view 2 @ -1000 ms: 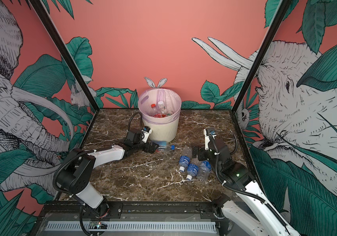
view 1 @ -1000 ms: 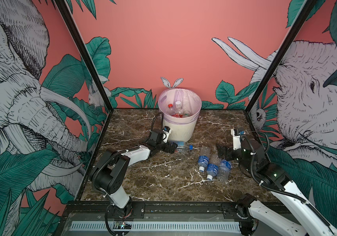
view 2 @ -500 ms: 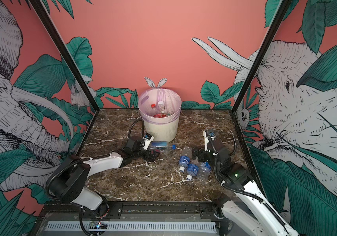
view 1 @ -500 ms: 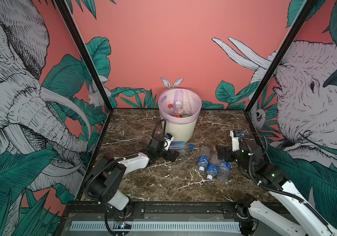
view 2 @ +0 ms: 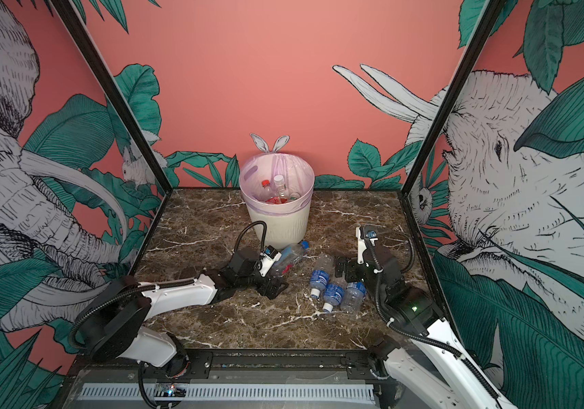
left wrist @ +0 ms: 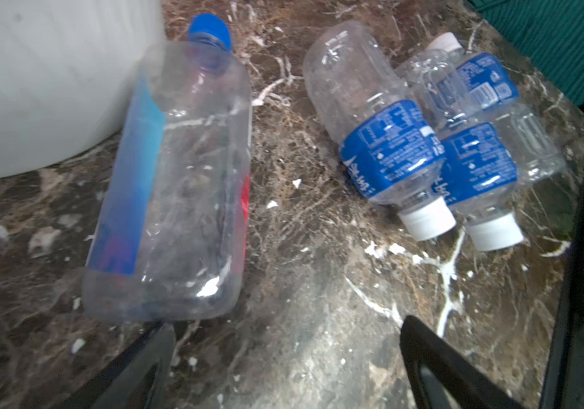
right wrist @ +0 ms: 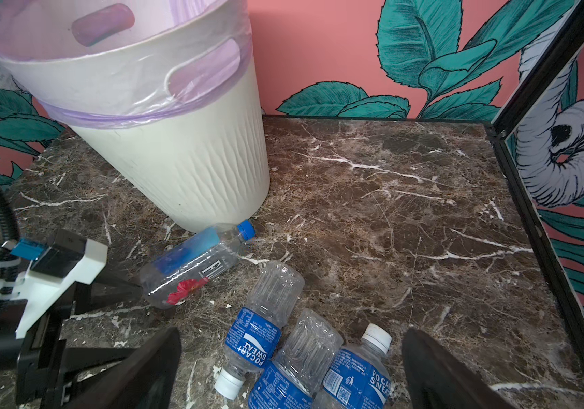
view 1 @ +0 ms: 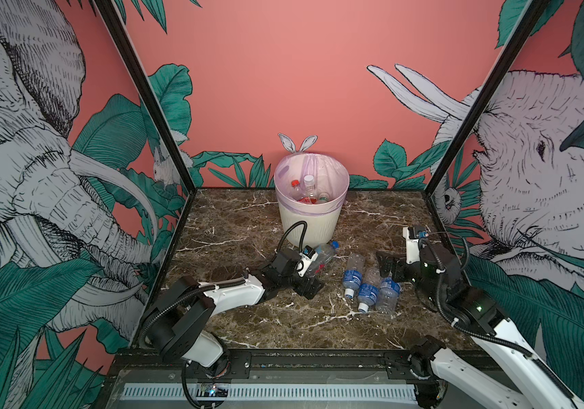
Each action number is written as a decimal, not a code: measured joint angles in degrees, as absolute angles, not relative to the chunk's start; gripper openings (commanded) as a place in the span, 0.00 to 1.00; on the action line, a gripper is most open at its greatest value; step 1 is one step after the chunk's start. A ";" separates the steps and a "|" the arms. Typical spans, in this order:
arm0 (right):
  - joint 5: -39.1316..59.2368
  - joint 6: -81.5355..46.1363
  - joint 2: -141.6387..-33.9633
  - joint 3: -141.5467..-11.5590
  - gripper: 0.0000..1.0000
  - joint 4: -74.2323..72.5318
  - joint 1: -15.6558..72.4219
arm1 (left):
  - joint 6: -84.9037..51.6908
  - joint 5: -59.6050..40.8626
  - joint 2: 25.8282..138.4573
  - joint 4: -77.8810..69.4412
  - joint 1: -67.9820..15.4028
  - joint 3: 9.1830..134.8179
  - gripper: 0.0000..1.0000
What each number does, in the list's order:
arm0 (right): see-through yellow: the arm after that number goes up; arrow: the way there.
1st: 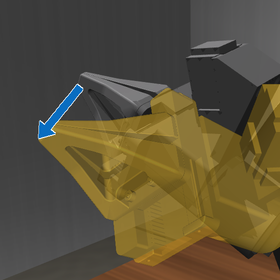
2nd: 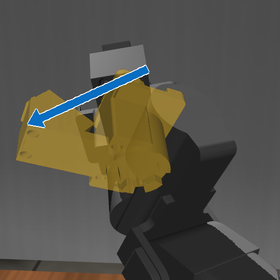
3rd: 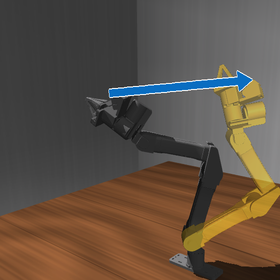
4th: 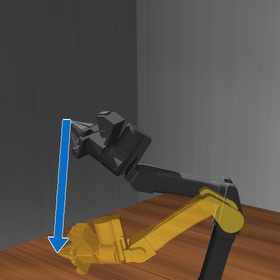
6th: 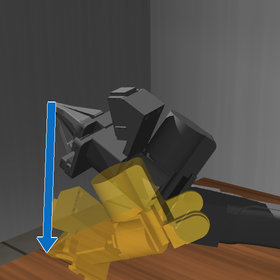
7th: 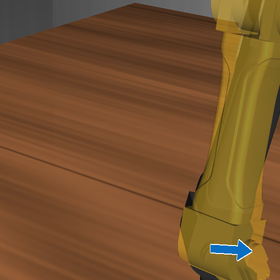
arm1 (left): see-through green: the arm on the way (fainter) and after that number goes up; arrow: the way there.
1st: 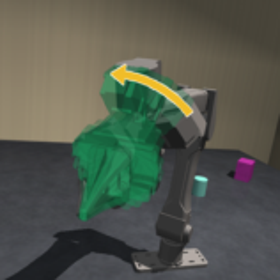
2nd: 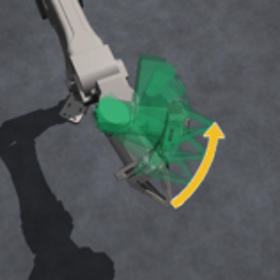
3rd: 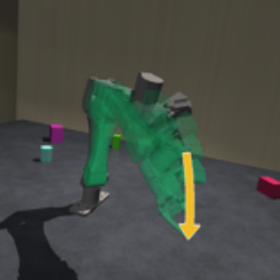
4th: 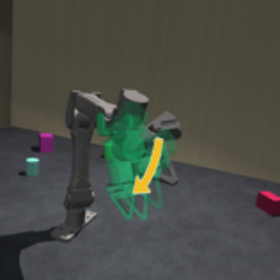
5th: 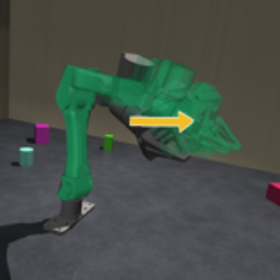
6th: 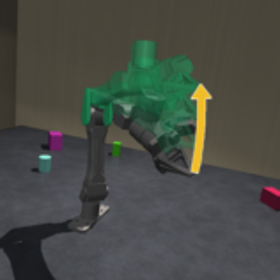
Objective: Throw the plastic bottles in the bin
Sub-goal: 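Lower the left gripper around the blue-cap clear bottle and close it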
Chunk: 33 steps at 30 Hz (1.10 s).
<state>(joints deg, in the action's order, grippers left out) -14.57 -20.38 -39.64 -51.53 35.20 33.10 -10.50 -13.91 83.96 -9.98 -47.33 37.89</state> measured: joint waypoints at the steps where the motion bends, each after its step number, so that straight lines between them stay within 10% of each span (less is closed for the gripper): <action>1: -14.59 -20.38 -39.53 -51.53 1.00 35.24 33.08 | -10.50 -13.74 83.31 -9.74 -47.88 37.89 0.99; 33: -14.55 -21.06 -38.02 -46.98 0.98 35.42 32.45 | -7.55 4.60 95.35 -3.03 -50.41 52.49 0.88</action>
<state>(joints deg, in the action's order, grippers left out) -14.55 -21.06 -38.02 -46.98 35.42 32.45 -7.55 4.60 95.35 -3.03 -50.41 52.49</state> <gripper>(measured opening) 0.984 0.886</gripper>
